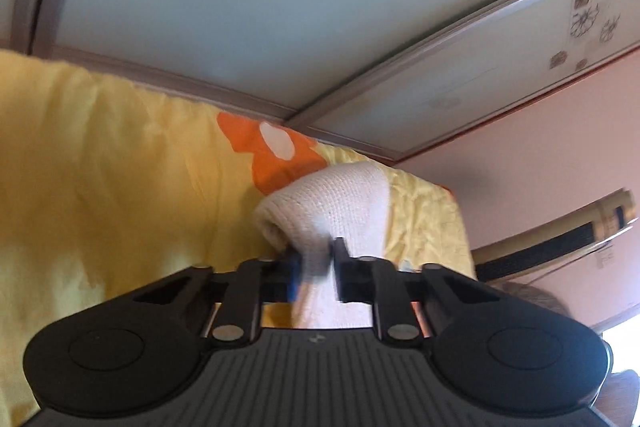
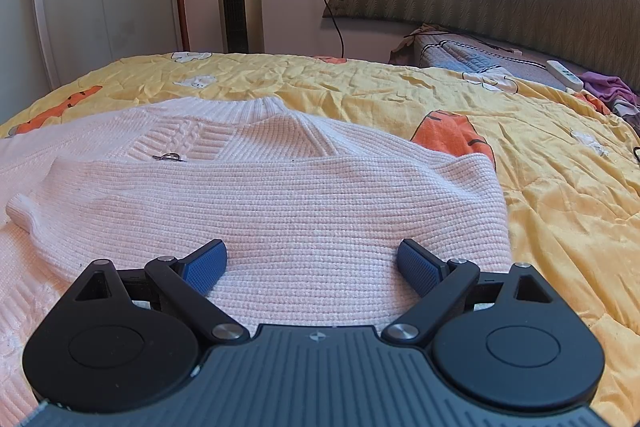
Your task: Fold small clothes
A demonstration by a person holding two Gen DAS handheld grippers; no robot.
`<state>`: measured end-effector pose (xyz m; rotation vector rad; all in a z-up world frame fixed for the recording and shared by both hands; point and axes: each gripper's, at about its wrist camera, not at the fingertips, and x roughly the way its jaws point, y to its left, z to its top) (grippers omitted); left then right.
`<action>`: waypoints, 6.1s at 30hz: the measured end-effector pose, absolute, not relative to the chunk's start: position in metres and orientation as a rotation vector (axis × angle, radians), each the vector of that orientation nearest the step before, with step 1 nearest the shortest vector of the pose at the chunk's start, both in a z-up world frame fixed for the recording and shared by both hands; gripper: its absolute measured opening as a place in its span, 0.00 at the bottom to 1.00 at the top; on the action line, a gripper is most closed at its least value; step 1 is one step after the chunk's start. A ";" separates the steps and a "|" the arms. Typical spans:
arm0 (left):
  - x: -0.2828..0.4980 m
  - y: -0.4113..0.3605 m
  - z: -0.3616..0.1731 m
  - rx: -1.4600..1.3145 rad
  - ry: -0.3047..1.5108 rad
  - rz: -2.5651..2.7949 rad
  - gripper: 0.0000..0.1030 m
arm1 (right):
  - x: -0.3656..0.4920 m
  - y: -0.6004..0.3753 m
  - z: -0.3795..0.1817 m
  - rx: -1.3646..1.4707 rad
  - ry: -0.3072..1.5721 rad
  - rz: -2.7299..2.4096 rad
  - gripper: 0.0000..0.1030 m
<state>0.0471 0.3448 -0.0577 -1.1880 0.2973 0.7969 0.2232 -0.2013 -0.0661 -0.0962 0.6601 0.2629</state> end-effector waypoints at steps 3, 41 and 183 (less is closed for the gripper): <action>0.056 0.332 -0.045 -1.118 0.275 0.823 0.09 | 0.223 -0.202 -0.066 -0.092 0.660 0.266 0.90; 0.089 0.220 -0.084 -1.287 0.330 0.360 0.80 | 0.223 -0.200 -0.066 -0.072 0.665 0.284 0.96; 0.164 0.074 0.010 -0.398 0.466 -0.002 0.70 | 0.232 -0.320 0.005 0.541 0.664 0.264 0.52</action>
